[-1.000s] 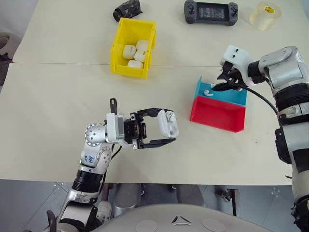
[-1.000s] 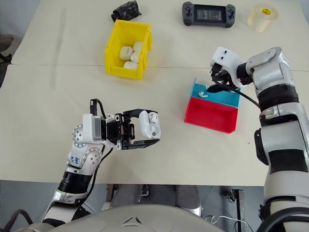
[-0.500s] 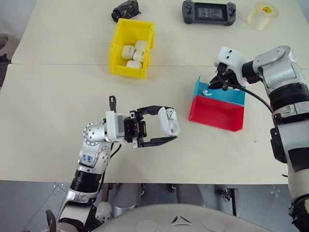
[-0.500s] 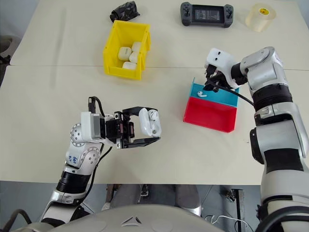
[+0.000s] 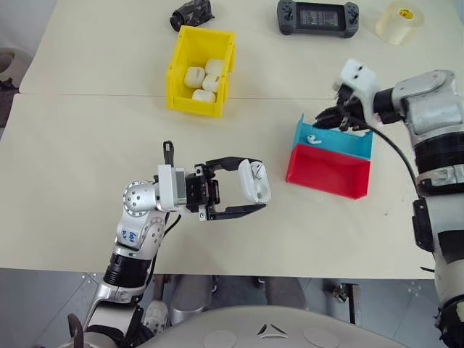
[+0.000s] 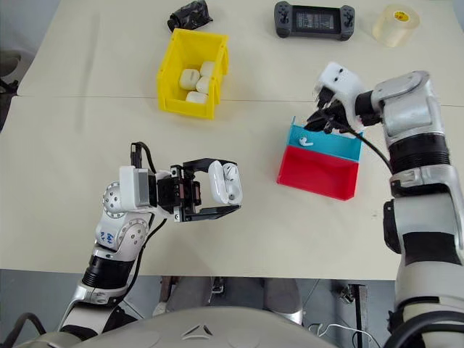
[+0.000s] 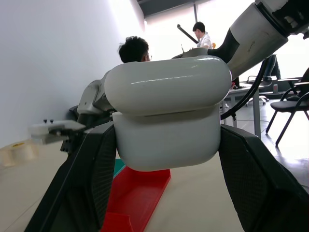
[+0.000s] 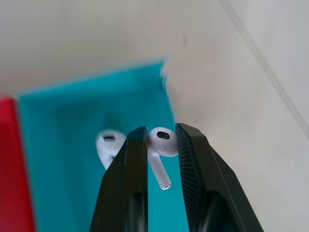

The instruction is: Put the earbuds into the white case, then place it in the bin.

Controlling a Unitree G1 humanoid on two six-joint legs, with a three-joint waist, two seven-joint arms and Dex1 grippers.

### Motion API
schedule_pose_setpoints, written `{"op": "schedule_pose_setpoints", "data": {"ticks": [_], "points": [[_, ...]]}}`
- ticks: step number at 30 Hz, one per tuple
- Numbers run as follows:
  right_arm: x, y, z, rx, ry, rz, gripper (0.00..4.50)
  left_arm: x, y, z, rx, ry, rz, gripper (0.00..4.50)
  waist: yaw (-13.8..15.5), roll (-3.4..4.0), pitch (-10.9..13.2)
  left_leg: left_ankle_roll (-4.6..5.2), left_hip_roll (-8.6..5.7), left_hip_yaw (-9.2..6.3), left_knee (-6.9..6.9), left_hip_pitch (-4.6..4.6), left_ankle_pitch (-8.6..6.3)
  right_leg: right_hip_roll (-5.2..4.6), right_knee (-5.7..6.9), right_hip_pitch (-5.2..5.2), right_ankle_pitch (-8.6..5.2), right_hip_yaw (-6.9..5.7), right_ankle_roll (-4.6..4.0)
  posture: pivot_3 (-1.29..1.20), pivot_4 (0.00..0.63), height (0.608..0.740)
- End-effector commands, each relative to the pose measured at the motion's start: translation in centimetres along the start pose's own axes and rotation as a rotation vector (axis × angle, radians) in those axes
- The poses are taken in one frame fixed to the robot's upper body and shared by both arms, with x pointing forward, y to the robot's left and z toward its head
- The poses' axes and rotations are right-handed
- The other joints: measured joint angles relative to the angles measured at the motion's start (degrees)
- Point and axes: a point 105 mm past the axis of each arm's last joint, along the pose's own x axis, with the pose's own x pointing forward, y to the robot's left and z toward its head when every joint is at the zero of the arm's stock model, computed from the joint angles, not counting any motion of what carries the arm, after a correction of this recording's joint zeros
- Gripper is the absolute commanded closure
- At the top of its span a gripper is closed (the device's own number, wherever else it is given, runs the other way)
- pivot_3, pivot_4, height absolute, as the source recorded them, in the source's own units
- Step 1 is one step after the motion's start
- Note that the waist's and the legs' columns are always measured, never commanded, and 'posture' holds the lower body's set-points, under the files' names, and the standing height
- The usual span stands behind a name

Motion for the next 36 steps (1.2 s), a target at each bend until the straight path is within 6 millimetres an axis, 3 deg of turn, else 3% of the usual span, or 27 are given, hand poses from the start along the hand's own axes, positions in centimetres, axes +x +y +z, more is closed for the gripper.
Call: {"op": "schedule_pose_setpoints", "data": {"ticks": [1, 4, 8, 14, 17, 25, 36], "points": [[-3.3, 2.2, 3.0, 0.043, -0.242, 0.052, 3.99, 0.1, 0.4, 0.6, 0.025, -0.030, 0.007, 1.64, 0.4, -0.01, 0.0, 0.00, 0.01, -0.09, -0.01, -0.03, 0.00, 0.00, 0.00, 0.02, 0.00, -0.07, 0.00, 0.00, 0.150, 0.740], [-4.2, 4.9, 3.4, 0.093, -0.379, 0.130, 3.99, -0.1, 0.7, 0.4, 0.023, -0.030, 0.012, 1.64, 0.8, -0.01, 0.0, -0.01, 0.00, -0.12, 0.00, -0.05, -0.02, -0.01, -0.02, 0.07, 0.00, -0.11, -0.01, 0.00, 0.150, 0.740], [-6.3, 9.5, 5.7, 0.220, -0.790, 0.264, 3.99, -0.4, 1.5, 0.2, 0.021, -0.030, 0.021, 1.64, 0.9, -0.01, 0.0, -0.02, 0.02, -0.06, 0.05, -0.05, -0.01, 0.01, -0.05, 0.05, 0.00, -0.06, 0.00, 0.00, 0.150, 0.740], [-6.9, 12.9, 6.3, 0.340, -0.967, 0.328, 3.99, -0.7, 2.5, -0.1, 0.012, -0.023, 0.011, 1.64, 1.1, 0.00, 0.0, -0.03, 0.00, -0.05, 0.06, 0.01, 0.00, 0.01, 0.02, 0.06, 0.01, 0.00, 0.00, 0.00, 0.150, 0.740], [-6.6, 15.5, 6.6, 0.423, -1.046, 0.410, 3.99, -0.7, 2.9, -0.2, 0.008, -0.031, 0.008, 1.64, 1.1, 0.00, 0.0, -0.03, 0.01, -0.08, 0.00, 0.01, 0.00, 0.02, 0.03, 0.05, 0.00, -0.02, -0.01, 0.00, 0.150, 0.740], [-5.4, 17.7, 6.6, 0.526, -1.104, 0.397, 3.99, -0.4, 3.5, -0.5, -0.017, -0.041, -0.002, 1.64, 1.1, 0.00, 0.0, -0.02, -0.03, -0.06, -0.02, 0.02, 0.00, 0.02, 0.04, 0.04, 0.00, 0.01, -0.01, 0.00, 0.150, 0.740], [-3.8, 19.1, 6.3, 0.507, -1.154, 0.331, 3.99, 0.4, 3.7, -0.1, -0.059, -0.055, -0.011, 1.64, 0.1, 0.00, 0.0, 0.00, -0.02, -0.02, -0.03, 0.07, 0.01, 0.06, 0.07, 0.05, 0.00, 0.08, -0.01, 0.00, 0.150, 0.740]]}}
